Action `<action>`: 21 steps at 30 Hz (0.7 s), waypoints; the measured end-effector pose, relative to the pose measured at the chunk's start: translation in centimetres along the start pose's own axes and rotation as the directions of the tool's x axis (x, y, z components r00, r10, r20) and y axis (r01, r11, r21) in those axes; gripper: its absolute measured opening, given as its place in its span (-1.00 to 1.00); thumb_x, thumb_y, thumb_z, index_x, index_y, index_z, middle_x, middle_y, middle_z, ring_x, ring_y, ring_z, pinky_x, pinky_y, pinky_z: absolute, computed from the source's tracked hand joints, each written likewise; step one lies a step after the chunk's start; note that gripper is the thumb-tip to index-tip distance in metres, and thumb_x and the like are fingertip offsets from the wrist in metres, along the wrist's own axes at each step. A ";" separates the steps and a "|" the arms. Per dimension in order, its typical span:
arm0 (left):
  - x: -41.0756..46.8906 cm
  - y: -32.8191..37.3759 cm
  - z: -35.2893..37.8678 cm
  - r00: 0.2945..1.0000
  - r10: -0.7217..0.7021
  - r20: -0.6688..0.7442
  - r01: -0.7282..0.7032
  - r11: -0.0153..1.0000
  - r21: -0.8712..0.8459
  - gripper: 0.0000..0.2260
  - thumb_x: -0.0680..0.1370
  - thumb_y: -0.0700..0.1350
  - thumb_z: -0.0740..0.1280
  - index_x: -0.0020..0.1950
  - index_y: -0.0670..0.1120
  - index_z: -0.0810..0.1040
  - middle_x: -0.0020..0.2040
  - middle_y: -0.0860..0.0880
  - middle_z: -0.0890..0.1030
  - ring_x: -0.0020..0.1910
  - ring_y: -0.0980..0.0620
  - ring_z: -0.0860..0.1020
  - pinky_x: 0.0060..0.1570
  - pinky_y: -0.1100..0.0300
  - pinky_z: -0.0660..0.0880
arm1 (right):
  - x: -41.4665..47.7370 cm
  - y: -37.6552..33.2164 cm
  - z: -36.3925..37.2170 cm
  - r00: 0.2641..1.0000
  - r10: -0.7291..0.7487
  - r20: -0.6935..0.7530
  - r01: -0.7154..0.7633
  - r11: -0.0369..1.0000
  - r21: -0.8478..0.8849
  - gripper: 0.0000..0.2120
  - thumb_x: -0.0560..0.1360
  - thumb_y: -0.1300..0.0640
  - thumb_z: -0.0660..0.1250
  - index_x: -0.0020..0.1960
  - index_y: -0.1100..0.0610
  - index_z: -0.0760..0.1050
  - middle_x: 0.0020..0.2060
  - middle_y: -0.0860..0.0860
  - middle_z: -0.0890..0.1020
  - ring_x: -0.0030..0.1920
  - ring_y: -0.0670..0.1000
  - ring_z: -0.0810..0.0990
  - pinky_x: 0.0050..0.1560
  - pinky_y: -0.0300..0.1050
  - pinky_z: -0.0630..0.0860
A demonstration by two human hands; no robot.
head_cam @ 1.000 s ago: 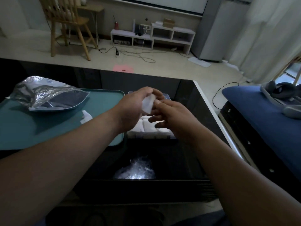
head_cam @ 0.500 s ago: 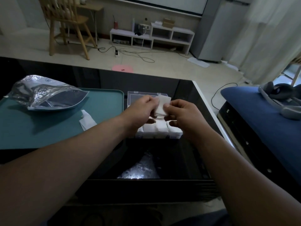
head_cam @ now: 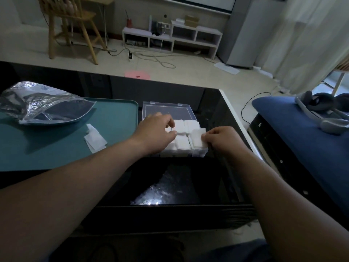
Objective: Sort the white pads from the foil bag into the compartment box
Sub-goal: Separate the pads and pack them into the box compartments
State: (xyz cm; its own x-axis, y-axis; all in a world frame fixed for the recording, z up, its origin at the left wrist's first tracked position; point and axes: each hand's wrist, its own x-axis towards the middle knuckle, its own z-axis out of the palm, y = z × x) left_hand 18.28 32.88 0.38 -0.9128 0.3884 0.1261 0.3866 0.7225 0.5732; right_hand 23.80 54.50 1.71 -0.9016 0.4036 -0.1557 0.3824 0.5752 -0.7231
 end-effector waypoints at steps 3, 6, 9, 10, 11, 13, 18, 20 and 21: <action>-0.2 -0.6 0.4 0.999 0.017 0.027 -0.020 0.993 0.116 -0.69 0.55 0.12 0.37 0.25 0.07 0.54 0.21 -0.01 0.54 0.27 -0.08 0.45 0.32 -0.11 0.40 | 0.7 -0.1 0.5 0.999 0.023 0.024 -0.021 0.996 -0.086 -0.90 0.49 0.18 0.48 -0.18 0.18 0.73 -0.18 0.12 0.73 -0.10 0.13 0.71 0.01 0.12 0.68; -0.1 -1.1 0.5 0.999 0.040 0.012 -0.040 0.998 0.048 -0.70 0.58 0.01 0.36 0.30 0.02 0.52 0.18 0.00 0.53 0.21 -0.06 0.52 0.24 -0.04 0.47 | 1.1 -0.1 0.7 1.000 0.018 0.011 -0.017 0.990 -0.138 -0.89 0.47 0.17 0.48 -0.19 0.20 0.72 -0.19 0.16 0.73 -0.08 0.18 0.71 0.00 0.15 0.68; 0.2 -2.0 -0.2 0.983 0.006 -0.183 -0.023 0.996 -0.090 -0.73 0.62 -0.16 0.29 0.32 -0.05 0.50 0.14 0.00 0.51 0.11 -0.03 0.52 0.12 0.07 0.47 | 1.1 0.1 1.5 0.999 -0.045 -0.015 0.038 0.951 -0.306 -0.92 0.44 0.08 0.48 -0.15 0.08 0.62 -0.21 0.03 0.68 -0.15 0.08 0.66 0.00 0.17 0.69; 0.3 -2.4 -0.5 0.970 -0.012 -0.241 -0.011 0.996 -0.091 -0.71 0.62 -0.16 0.27 0.35 -0.05 0.49 0.19 -0.03 0.52 0.14 -0.04 0.51 0.15 0.05 0.46 | 1.1 0.3 1.7 0.995 -0.091 -0.049 0.067 0.931 -0.359 -0.89 0.45 0.05 0.47 -0.11 0.03 0.56 -0.19 -0.02 0.65 -0.16 0.04 0.63 0.00 0.16 0.67; 0.5 -3.0 -1.0 0.961 -0.016 -0.276 -0.001 0.998 -0.060 -0.68 0.63 -0.15 0.25 0.40 -0.05 0.47 0.26 -0.06 0.52 0.21 -0.06 0.49 0.22 0.02 0.45 | 1.1 0.2 2.0 0.984 -0.156 -0.086 0.110 0.913 -0.392 -0.86 0.47 0.02 0.46 -0.07 -0.01 0.52 -0.14 -0.05 0.62 -0.14 0.01 0.60 0.00 0.14 0.66; 0.8 -3.7 -1.4 0.969 0.026 -0.247 -0.010 0.998 0.066 -0.59 0.65 -0.08 0.22 0.51 -0.05 0.39 0.43 -0.09 0.47 0.40 -0.12 0.42 0.38 -0.06 0.38 | 1.2 0.0 2.4 0.937 -0.332 -0.111 0.253 0.861 -0.442 -0.82 0.54 -0.02 0.41 0.11 -0.03 0.51 0.05 -0.06 0.61 0.03 0.01 0.58 0.11 0.10 0.62; 0.5 -4.0 1.0 0.987 0.085 0.134 -0.133 0.907 0.400 -0.40 0.67 0.22 0.08 0.66 0.03 0.08 0.68 -0.02 0.10 0.65 -0.02 0.06 0.59 -0.13 0.01 | 0.8 -0.8 4.8 0.860 -0.462 0.214 0.499 0.679 -0.538 -0.41 0.69 -0.19 0.13 0.66 -0.04 0.16 0.65 -0.02 0.23 0.64 0.06 0.15 0.62 0.17 0.13; 0.4 -4.1 1.5 0.976 0.049 0.213 -0.137 0.896 0.423 -0.39 0.68 0.24 0.00 0.67 0.03 0.02 0.69 -0.01 0.00 0.66 0.01 -0.03 0.60 -0.12 -0.10 | 0.8 -0.5 5.9 0.865 -0.399 0.303 0.500 0.646 -0.576 -0.37 0.71 -0.23 -0.01 0.71 -0.03 0.01 0.70 -0.01 0.05 0.69 0.04 -0.05 0.66 0.19 -0.05; 0.3 -4.1 1.6 0.972 0.040 0.231 -0.136 0.898 0.418 -0.40 0.68 0.24 -0.02 0.68 0.03 0.00 0.69 -0.01 -0.03 0.66 0.02 -0.06 0.60 -0.10 -0.12 | 0.9 -0.4 6.2 0.871 -0.376 0.317 0.492 0.641 -0.590 -0.37 0.72 -0.24 -0.05 0.71 -0.02 -0.03 0.70 -0.01 0.00 0.69 0.03 -0.10 0.66 0.19 -0.10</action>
State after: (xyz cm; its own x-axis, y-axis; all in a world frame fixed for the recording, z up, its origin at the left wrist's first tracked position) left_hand 16.60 30.93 -3.20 -0.8414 0.5388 -0.0416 0.5268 0.8349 0.1595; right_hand 21.58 50.23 -2.26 -0.9929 -0.0905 -0.0768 -0.0788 0.9866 -0.1427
